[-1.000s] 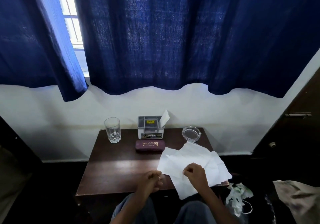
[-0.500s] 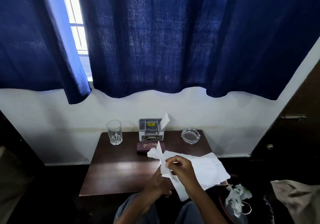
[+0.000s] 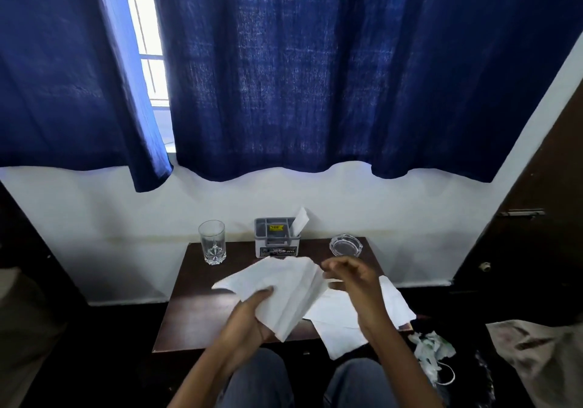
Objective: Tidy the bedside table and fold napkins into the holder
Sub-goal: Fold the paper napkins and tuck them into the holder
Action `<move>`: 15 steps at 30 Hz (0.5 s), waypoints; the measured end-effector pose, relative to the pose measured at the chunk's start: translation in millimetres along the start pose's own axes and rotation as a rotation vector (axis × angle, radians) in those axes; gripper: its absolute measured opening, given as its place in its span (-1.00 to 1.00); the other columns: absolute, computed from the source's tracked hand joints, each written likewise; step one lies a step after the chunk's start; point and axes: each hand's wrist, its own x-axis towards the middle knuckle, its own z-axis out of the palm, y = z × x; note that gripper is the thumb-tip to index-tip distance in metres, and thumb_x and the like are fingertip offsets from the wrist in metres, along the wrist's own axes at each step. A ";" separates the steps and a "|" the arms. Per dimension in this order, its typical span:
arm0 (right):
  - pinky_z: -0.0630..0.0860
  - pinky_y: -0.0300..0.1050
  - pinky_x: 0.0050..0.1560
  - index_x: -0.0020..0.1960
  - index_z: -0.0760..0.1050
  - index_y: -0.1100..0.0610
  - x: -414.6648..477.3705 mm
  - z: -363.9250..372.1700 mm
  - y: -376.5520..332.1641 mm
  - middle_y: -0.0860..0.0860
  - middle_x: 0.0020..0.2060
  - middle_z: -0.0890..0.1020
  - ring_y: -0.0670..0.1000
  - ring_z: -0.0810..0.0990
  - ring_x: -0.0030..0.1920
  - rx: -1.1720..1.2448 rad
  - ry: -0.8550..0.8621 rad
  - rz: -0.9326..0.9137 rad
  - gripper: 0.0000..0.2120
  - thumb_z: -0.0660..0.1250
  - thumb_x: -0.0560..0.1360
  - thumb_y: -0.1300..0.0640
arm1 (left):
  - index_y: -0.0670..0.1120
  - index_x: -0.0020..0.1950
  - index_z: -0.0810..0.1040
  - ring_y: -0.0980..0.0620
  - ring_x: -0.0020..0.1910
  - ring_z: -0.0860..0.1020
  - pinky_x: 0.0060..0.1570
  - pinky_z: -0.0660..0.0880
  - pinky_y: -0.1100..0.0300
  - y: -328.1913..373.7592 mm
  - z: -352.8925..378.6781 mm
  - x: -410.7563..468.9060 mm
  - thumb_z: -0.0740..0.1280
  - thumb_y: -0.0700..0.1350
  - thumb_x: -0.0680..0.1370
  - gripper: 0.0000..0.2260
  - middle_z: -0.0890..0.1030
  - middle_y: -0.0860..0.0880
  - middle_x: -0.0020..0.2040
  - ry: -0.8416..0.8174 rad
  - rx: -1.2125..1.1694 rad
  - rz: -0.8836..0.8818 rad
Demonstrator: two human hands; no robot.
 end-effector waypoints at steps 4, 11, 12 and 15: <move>0.46 -0.20 -0.19 -0.25 0.55 0.13 2.7 -17.1 -0.9 0.02 -0.21 0.65 0.02 0.60 -0.18 -0.089 0.049 0.005 -0.82 0.27 0.49 0.30 | -0.19 0.17 0.54 -0.10 -0.07 0.67 0.08 0.49 -0.08 19.6 -7.4 -18.6 0.25 -0.19 0.48 -0.72 0.67 -0.16 0.07 -0.169 -0.029 -0.075; 0.44 -0.09 0.14 0.00 0.61 0.04 0.6 -13.3 4.6 -0.03 0.02 0.67 -0.02 0.59 0.07 -0.149 -0.258 0.143 -0.83 0.27 0.51 0.04 | -0.19 0.06 0.66 -0.12 0.00 0.66 -0.02 0.59 0.00 29.0 -8.0 -30.2 0.46 -0.22 0.23 -0.60 0.64 -0.20 0.12 -0.302 -0.017 -0.160; 0.45 -0.07 0.15 0.01 0.62 0.04 0.6 -12.2 6.9 0.00 0.04 0.67 -0.01 0.60 0.08 -0.090 -0.321 0.167 -0.82 0.31 0.49 0.01 | -0.18 0.07 0.66 -0.12 0.01 0.66 0.01 0.56 0.01 29.2 -8.0 -30.4 0.44 -0.21 0.24 -0.61 0.64 -0.20 0.13 -0.302 0.006 -0.167; 0.50 -0.15 0.02 -0.04 0.64 0.16 0.0 -9.4 11.3 0.09 -0.06 0.69 0.03 0.62 -0.05 0.060 -0.423 0.201 -0.74 0.46 0.32 0.07 | -0.17 0.18 0.58 -0.11 0.04 0.64 0.06 0.52 0.03 31.3 -7.3 -31.3 0.34 -0.21 0.34 -0.60 0.61 -0.19 0.19 -0.283 0.061 -0.176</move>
